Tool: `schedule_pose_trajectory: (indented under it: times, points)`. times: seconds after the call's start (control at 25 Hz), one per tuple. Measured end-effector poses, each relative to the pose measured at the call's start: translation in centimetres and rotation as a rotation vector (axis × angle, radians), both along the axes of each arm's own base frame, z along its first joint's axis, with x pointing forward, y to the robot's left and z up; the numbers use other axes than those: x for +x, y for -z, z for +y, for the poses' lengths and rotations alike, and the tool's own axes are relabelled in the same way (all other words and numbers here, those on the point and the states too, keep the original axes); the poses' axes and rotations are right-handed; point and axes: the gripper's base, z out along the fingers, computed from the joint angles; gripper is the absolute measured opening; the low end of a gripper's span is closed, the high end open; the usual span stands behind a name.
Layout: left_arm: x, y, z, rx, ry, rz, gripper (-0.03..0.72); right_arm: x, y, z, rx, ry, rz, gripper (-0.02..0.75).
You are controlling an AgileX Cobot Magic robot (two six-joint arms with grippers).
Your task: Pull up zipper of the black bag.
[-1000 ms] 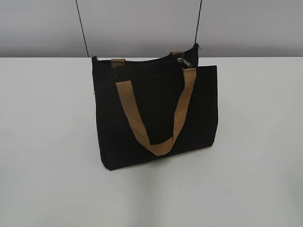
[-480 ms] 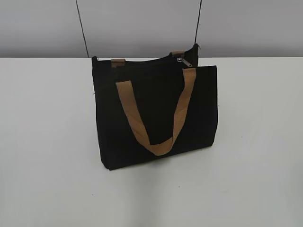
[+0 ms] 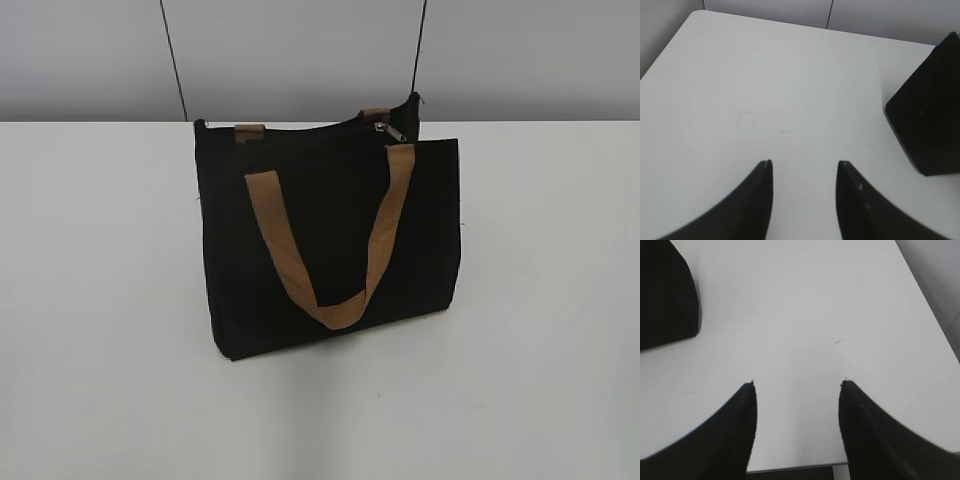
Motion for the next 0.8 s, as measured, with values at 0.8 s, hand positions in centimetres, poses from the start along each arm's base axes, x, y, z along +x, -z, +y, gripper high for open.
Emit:
schedule_pose_trajectory:
  times: [0.8]
  points:
    - [0.0,0.0,0.0,0.0,0.0,0.0,0.318,0.0,0.0,0.01,0.001,-0.001,0.0,0.413]
